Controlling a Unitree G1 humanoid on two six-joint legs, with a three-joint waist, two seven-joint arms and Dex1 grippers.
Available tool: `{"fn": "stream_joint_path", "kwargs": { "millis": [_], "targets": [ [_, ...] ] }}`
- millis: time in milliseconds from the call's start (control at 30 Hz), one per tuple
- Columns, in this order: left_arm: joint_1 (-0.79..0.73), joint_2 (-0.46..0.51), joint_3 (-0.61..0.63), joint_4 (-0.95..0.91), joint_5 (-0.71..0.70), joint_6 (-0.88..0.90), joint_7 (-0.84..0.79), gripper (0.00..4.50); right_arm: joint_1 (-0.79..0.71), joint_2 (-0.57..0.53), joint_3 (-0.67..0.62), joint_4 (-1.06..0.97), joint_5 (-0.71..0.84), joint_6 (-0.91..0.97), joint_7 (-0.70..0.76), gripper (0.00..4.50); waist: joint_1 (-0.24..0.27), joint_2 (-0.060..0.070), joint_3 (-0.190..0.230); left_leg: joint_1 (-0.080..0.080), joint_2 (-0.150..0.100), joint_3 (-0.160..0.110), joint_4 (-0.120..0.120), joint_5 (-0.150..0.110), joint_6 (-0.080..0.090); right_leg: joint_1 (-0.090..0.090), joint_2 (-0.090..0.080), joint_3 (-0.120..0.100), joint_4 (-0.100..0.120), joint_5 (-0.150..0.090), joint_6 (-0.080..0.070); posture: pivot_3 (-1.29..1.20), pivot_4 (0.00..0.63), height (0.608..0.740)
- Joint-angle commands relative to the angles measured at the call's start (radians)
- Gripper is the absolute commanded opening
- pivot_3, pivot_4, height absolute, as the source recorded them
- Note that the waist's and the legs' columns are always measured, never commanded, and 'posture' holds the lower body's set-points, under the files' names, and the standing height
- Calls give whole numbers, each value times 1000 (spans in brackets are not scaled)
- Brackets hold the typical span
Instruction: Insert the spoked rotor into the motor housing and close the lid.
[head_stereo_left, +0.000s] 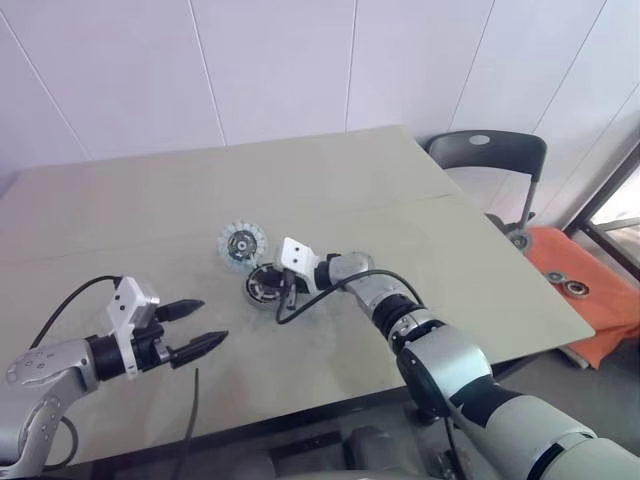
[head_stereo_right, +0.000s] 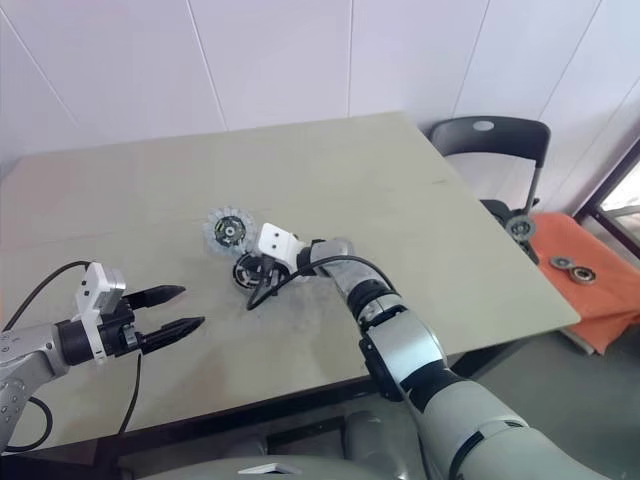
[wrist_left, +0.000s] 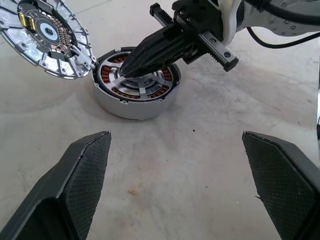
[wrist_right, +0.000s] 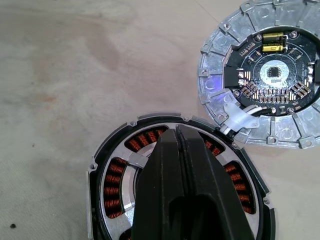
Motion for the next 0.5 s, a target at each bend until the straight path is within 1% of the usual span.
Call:
{"fn": "stream_joint_path", "kwargs": {
  "millis": [33,133,233,367,500],
  "targets": [
    [-7,-1,20,-21,-15,-4,4,4483,1,5,-46,0,56,31,76,0,0,0,0,0,0,0,0,0,0,0,0,0,0,0,0,0,0,740],
    [-13,-3,13,-18,-15,-4,7,4483,-41,33,-167,-32,204,111,213,0,0,-1,0,-1,0,0,1,0,0,-1,0,0,0,0,0,0,0,740],
    [-18,-4,7,-16,-14,-4,9,4483,-75,43,-230,-48,272,166,253,0,-1,-1,-1,-2,0,-1,0,0,0,-2,0,0,0,0,1,0,0,740],
    [-21,-7,4,-14,-12,-3,10,4483,-70,40,-211,-48,243,140,222,0,-1,-1,0,-2,0,-1,-2,0,0,-3,0,-1,0,0,1,0,0,740],
    [-19,-11,5,-19,-13,-3,15,4483,-31,18,-102,-31,111,39,114,0,0,-1,0,-3,0,-1,-1,0,0,-3,0,-1,0,0,1,0,0,740]
  ]
}}
